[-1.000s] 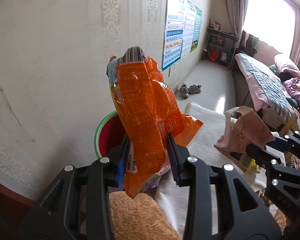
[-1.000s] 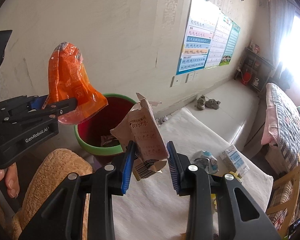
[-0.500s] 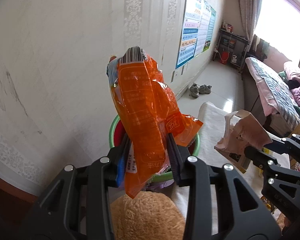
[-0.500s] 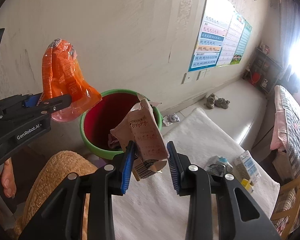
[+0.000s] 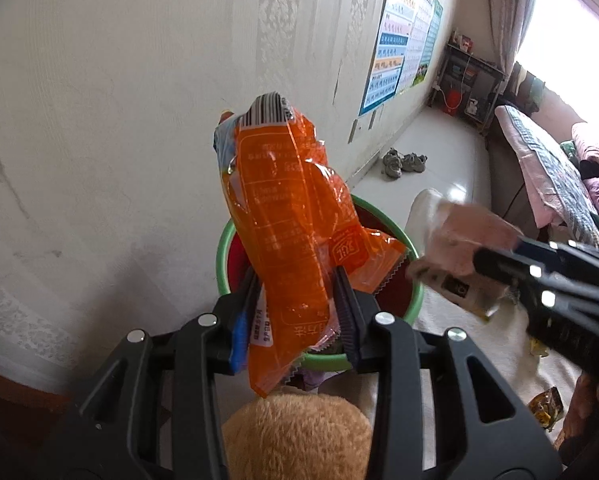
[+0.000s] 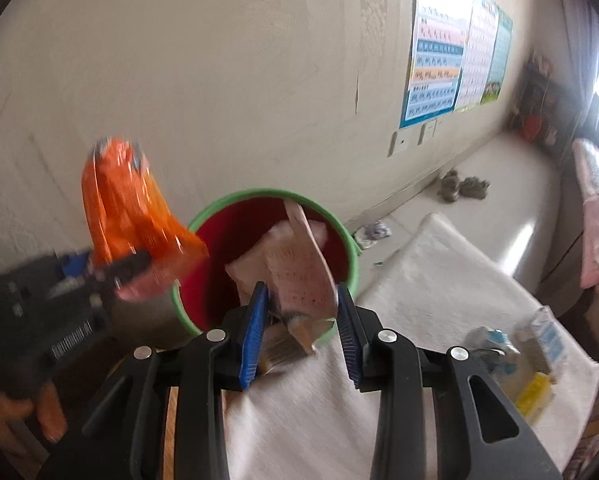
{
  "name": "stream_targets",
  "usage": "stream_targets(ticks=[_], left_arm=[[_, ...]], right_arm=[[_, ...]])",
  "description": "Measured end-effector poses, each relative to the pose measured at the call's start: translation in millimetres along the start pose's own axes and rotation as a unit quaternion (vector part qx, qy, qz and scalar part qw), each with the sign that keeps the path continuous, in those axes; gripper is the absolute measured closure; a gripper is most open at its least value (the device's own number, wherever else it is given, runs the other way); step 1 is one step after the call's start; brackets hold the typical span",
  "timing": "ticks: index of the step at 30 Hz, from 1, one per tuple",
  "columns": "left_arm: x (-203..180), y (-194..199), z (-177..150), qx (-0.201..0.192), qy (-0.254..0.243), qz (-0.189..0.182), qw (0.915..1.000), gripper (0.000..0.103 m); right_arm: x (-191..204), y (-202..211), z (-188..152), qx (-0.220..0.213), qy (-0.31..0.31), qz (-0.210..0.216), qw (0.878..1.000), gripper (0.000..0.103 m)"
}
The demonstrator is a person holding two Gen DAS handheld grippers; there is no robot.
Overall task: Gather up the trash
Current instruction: 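Carry both wrappers over the bucket and open both grippers to drop them, then grasp the pink strawberry wrapper with the right gripper and drop it into the bucket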
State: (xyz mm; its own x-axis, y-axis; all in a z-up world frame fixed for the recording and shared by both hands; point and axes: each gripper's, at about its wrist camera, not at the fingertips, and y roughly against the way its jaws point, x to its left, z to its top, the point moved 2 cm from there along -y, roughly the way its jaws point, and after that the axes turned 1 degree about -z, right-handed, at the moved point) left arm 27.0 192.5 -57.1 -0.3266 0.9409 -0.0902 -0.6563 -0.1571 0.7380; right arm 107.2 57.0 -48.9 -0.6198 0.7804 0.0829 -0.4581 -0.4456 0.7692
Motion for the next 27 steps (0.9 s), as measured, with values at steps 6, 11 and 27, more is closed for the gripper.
stream_targets(ticks=[6, 11, 27], left_arm=[[0, -23, 4, 0.009, -0.01, 0.007, 0.9999, 0.068], [1, -44, 5, 0.026, -0.023, 0.006, 0.9994, 0.066], [-12, -48, -11, 0.044, -0.009, -0.027, 0.9986, 0.04]], right_arm=[[-3, -21, 25, -0.007, -0.012, 0.003, 1.0, 0.07], [-8, -31, 30, -0.003, -0.013, -0.001, 1.0, 0.069], [-88, -67, -113, 0.184, -0.142, -0.028, 0.972, 0.04]])
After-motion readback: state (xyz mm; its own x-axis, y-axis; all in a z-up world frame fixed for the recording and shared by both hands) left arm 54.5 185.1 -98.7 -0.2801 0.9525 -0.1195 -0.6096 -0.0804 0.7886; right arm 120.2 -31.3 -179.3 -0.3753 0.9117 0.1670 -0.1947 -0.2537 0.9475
